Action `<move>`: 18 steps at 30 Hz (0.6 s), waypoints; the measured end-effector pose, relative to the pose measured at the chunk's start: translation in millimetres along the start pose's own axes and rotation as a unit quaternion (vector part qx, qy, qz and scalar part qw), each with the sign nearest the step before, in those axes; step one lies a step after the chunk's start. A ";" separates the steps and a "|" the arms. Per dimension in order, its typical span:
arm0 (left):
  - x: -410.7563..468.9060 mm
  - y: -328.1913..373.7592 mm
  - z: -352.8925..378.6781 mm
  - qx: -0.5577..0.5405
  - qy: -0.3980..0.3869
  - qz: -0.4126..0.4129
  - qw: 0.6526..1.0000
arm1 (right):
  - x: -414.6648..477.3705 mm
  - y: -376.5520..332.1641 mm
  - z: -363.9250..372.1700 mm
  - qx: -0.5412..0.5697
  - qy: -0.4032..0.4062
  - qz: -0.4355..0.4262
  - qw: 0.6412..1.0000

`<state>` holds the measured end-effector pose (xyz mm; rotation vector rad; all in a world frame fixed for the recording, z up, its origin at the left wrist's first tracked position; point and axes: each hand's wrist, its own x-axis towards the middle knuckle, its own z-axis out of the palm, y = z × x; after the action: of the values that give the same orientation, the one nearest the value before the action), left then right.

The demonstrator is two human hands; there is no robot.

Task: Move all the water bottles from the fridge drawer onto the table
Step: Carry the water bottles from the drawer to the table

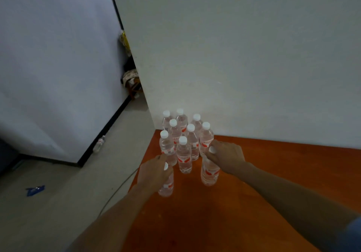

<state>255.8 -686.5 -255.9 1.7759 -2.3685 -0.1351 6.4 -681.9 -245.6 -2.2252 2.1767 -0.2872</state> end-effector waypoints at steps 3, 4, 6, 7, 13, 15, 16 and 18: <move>23.4 -9.4 7.9 0.005 -0.016 0.001 1.000 | 25.1 -2.8 12.7 0.004 -0.016 0.002 1.000; 30.6 -12.0 10.5 0.008 -0.023 0.004 1.000 | 33.2 -3.4 16.7 0.008 -0.023 0.004 1.000; 45.3 -16.0 13.5 0.007 -0.034 0.011 0.999 | 48.7 -4.0 26.0 0.019 -0.032 0.006 0.999; 52.2 -17.2 14.0 0.003 -0.037 0.016 0.999 | 55.4 -4.6 30.8 0.023 -0.034 0.007 0.999; 72.7 -23.9 22.2 -0.046 -0.033 0.050 0.997 | 75.0 -8.8 46.8 0.036 -0.047 0.036 0.998; 77.3 -28.8 24.7 -0.049 -0.040 0.068 0.996 | 76.4 -12.3 49.0 0.045 -0.050 0.058 0.996; 80.5 -30.8 24.8 -0.048 -0.043 0.075 0.995 | 77.0 -14.2 48.5 0.053 -0.052 0.072 0.995; 86.4 -35.4 23.1 -0.041 -0.052 0.095 0.993 | 76.1 -17.9 47.3 0.067 -0.056 0.095 0.992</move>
<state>261.2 -780.2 -277.3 1.5343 -2.5490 -0.3002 31.9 -762.4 -280.5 -1.9008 2.2183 -0.2850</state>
